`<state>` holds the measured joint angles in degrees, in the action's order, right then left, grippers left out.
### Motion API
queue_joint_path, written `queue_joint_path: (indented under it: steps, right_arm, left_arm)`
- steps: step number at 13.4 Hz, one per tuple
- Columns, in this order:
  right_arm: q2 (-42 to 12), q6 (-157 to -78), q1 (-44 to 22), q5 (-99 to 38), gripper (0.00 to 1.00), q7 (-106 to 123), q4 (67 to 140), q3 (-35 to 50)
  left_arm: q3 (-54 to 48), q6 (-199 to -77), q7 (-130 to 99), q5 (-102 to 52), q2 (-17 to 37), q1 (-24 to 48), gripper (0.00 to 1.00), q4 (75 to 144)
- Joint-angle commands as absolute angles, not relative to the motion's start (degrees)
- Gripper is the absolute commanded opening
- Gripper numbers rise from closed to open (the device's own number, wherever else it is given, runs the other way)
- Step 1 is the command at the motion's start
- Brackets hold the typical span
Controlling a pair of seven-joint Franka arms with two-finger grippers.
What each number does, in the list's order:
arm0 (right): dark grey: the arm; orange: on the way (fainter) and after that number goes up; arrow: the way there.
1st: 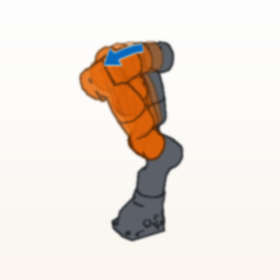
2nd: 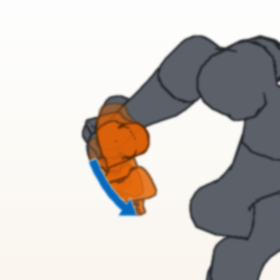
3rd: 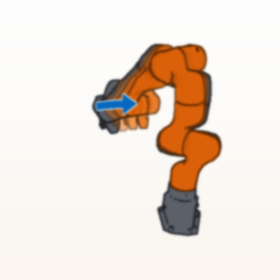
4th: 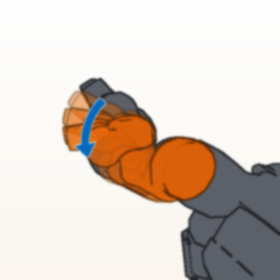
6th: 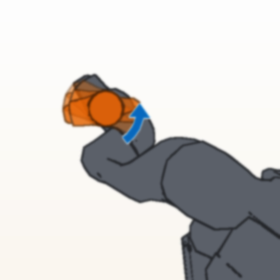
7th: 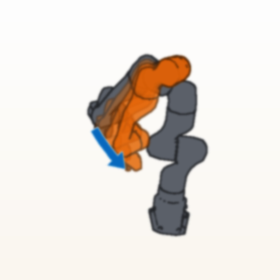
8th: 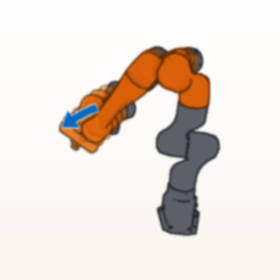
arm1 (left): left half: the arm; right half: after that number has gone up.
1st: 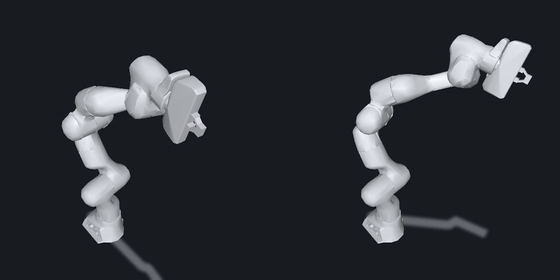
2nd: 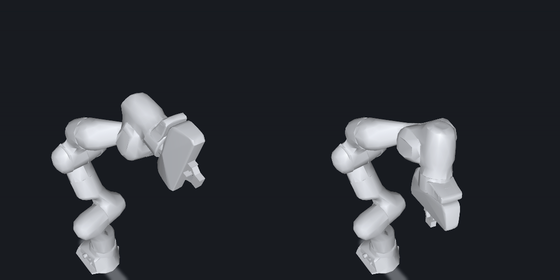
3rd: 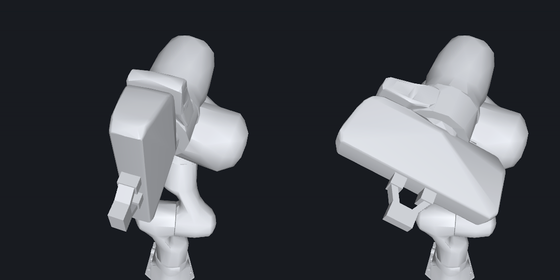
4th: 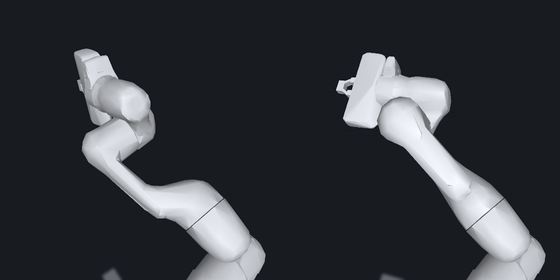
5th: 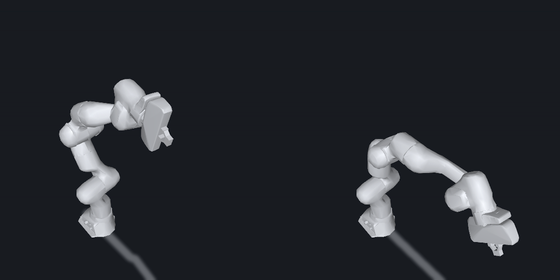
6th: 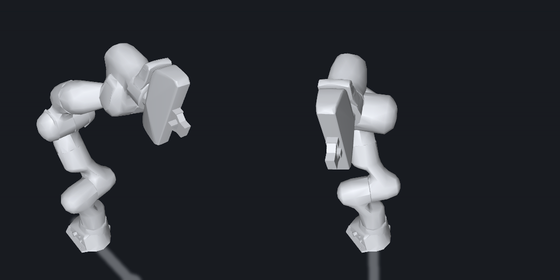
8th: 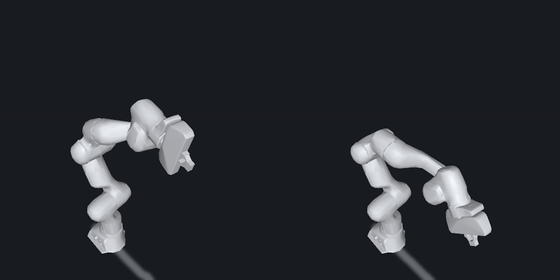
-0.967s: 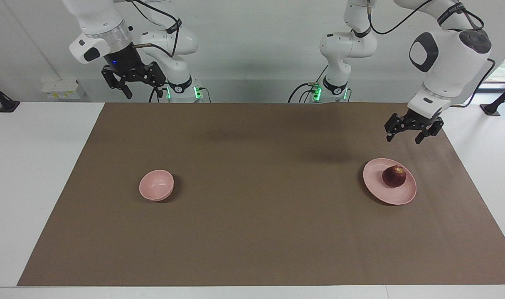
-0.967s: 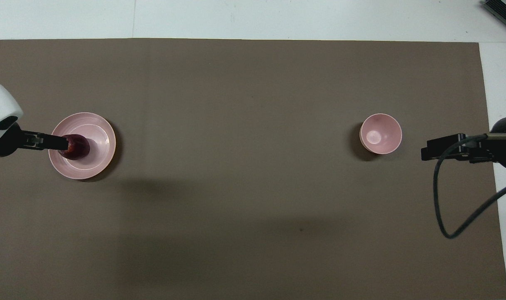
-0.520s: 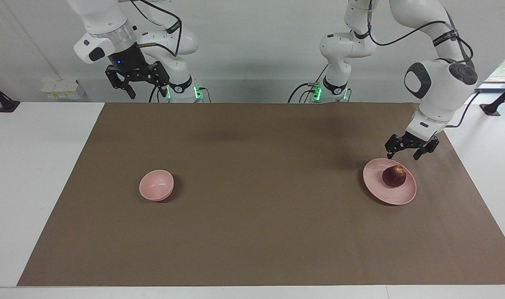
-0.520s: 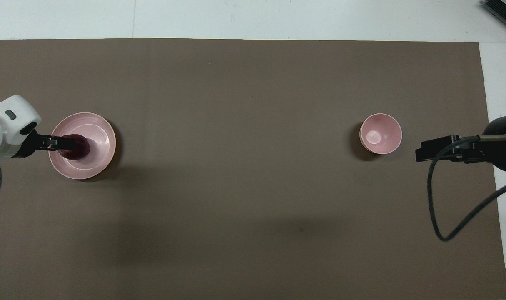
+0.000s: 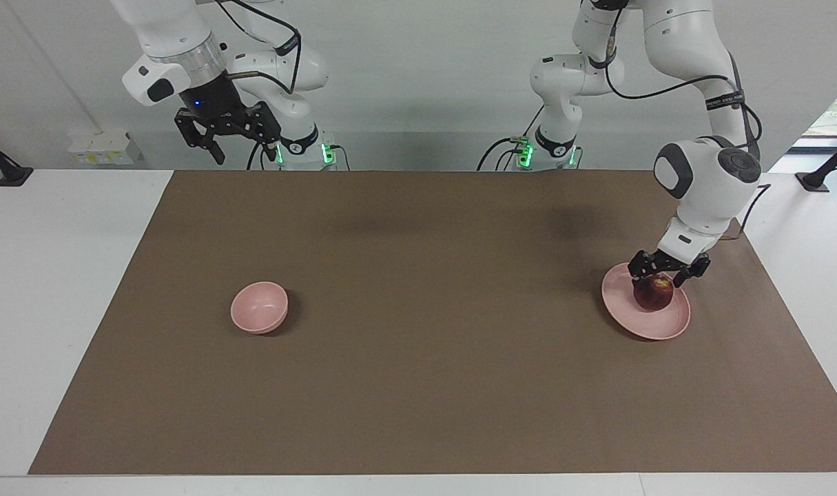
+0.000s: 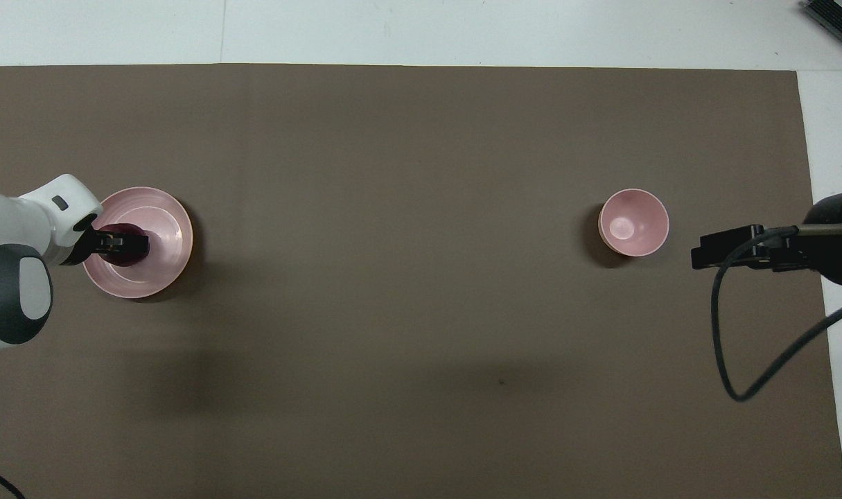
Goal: Move apple from plate to bowl
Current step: 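Reach the left gripper down to the apple on the pink plate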
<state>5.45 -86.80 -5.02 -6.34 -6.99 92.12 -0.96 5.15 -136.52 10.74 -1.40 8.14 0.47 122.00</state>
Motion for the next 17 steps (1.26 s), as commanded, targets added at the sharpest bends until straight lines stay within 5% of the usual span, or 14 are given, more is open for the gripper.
queue_joint_path:
  steps: [1,10,11,12,14,17]
  right_arm:
    - [6.2,-88.4,-4.6,-7.6,1.0,-5.7,93.5,-0.8]
    - [6.2,-88.3,-4.6,-7.6,1.0,-5.9,93.5,-0.8]
    - [6.2,-88.3,-4.6,-7.6,1.0,-5.8,93.5,-0.8]
    - [6.2,-88.3,-4.6,-7.6,1.0,-5.8,93.5,-0.8]
    - [6.2,-88.3,-4.6,-7.6,1.0,-5.8,93.5,-0.8]
    - [6.2,-88.3,-4.6,-7.6,1.0,-5.9,93.5,-0.8]
  left_arm:
    - [4.8,-138.5,11.5,-1.7,7.0,-0.2,1.0,123.4]
    - [4.9,-141.5,12.0,-1.8,9.3,-0.9,0.95,123.4]
    - [4.9,-141.5,12.1,-1.8,9.3,-0.9,0.8,123.3]
    - [4.9,-141.5,12.4,-1.7,9.4,-0.9,0.49,123.1]
    - [4.9,-141.6,12.6,-1.7,9.5,-0.6,0.13,123.0]
    - [4.9,-141.3,11.6,-1.7,9.7,-0.4,0.0,122.6]
